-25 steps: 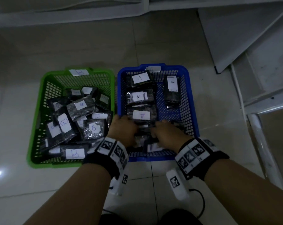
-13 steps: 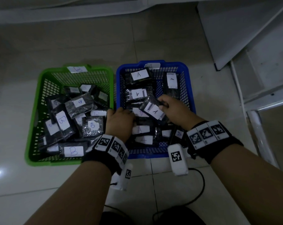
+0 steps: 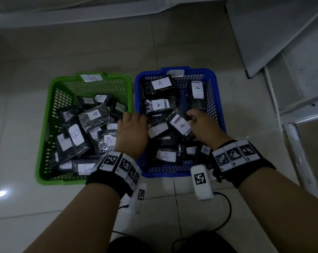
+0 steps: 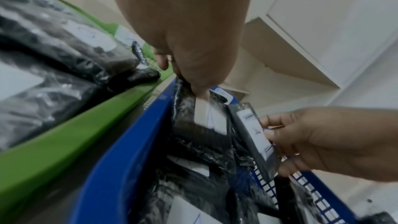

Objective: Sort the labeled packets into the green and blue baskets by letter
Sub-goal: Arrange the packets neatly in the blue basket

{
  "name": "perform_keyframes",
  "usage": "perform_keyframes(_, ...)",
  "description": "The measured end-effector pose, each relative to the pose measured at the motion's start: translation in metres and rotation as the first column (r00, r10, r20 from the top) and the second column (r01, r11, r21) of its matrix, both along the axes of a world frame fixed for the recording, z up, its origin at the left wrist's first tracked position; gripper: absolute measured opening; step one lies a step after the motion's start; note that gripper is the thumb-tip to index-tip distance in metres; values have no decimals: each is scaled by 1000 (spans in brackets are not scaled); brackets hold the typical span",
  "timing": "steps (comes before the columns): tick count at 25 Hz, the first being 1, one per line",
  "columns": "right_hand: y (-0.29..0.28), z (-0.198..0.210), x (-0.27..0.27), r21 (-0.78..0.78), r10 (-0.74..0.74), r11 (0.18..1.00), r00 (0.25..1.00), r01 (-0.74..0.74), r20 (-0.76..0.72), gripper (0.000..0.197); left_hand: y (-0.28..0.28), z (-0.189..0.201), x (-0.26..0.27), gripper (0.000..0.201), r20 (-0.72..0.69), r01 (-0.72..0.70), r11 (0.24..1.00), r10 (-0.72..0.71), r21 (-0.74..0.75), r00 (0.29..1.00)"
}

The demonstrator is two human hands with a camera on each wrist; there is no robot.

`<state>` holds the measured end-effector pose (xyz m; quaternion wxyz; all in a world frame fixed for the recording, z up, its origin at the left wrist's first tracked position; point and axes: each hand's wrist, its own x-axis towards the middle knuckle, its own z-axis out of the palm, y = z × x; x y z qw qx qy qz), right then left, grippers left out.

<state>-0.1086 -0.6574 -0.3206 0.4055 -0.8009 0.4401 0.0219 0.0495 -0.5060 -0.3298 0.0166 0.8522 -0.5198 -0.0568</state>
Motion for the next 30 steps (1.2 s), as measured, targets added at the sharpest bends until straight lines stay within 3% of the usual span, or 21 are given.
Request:
perform_keyframes(3,12,3,3,163,353,929,927,-332,-127,29,-5,1,-1,33,-119,-120,992,124,45,985)
perform_keyframes(6,40,-12,10,135,495,868,855,-477,-158,23,-9,2,-2,34,-166,-119,992,126,49,978)
perform_keyframes(8,48,-21,11,31,460,886,870,-462,-180,23,-7,2,-3,33,-190,-86,995,92,39,978)
perform_keyframes(11,32,-19,3,104,275,960,948,-261,-162,25,-6,2,-3,33,-200,-55,997,64,48,978)
perform_keyframes(14,11,-9,-8,-39,293,948,916,-315,-275,24,-9,2,-6,34,-270,62,989,-23,135,962)
perform_keyframes(17,12,-7,-18,-178,438,818,793,-547,-422,37,-13,1,-20,36,-247,307,883,-229,355,942)
perform_keyframes(19,21,-13,-22,-98,502,734,635,-672,-587,63,-15,-4,-28,39,-229,353,847,-281,397,932)
perform_keyframes(20,25,-15,-23,-73,509,717,593,-693,-624,69,-15,-6,-32,43,-247,346,863,-268,368,931)
perform_keyframes(24,21,-18,-18,-129,444,787,700,-603,-560,46,-15,-6,-37,42,-405,320,892,-176,321,897)
perform_keyframes(26,18,-16,-16,-118,381,856,768,-504,-516,41,-15,-4,-32,37,-382,319,884,-179,342,907)
perform_keyframes(30,9,-7,-19,-149,178,964,953,-218,-243,30,-19,-7,-30,38,-245,390,800,-309,455,919)
